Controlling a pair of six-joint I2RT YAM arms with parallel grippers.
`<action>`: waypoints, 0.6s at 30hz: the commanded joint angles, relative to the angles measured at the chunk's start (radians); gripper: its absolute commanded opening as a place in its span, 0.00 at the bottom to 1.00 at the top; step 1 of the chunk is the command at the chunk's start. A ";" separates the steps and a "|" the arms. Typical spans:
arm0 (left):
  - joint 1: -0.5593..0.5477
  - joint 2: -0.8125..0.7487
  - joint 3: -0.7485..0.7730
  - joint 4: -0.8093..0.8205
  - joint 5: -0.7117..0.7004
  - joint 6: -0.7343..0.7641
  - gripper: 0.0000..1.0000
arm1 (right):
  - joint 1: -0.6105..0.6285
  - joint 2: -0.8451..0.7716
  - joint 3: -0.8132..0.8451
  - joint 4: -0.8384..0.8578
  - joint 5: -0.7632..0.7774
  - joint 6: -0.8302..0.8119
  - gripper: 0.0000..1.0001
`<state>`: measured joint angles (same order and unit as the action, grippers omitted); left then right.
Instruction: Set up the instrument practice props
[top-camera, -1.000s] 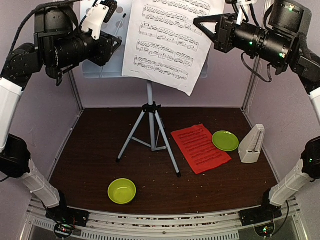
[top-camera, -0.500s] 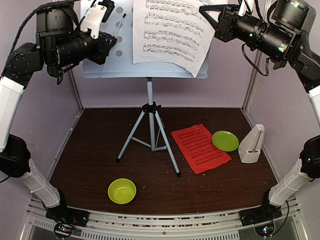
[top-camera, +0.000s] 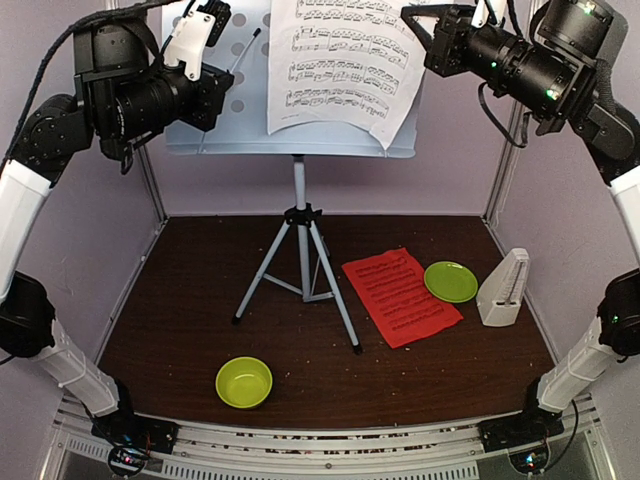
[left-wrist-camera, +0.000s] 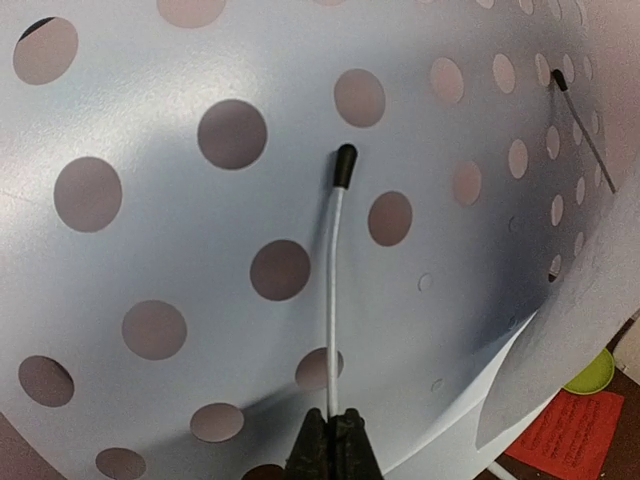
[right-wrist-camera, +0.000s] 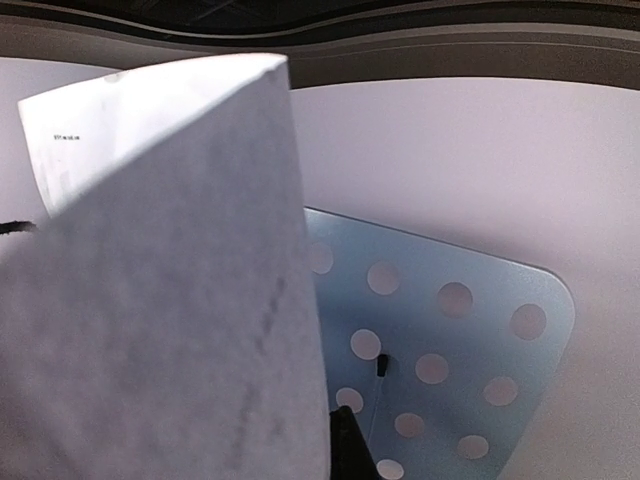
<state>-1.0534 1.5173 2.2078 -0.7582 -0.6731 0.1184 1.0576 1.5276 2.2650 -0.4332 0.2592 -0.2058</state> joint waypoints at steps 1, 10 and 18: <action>0.004 -0.069 -0.078 0.165 -0.013 0.037 0.00 | -0.006 0.014 0.001 0.020 0.088 0.020 0.00; 0.004 -0.208 -0.334 0.437 0.063 0.133 0.00 | -0.005 0.052 0.070 -0.038 0.134 0.119 0.00; 0.003 -0.233 -0.408 0.526 0.096 0.195 0.00 | 0.004 0.080 0.086 -0.046 0.109 0.156 0.00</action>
<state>-1.0534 1.3178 1.8343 -0.3939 -0.6052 0.2543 1.0580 1.5959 2.3276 -0.4751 0.3717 -0.0776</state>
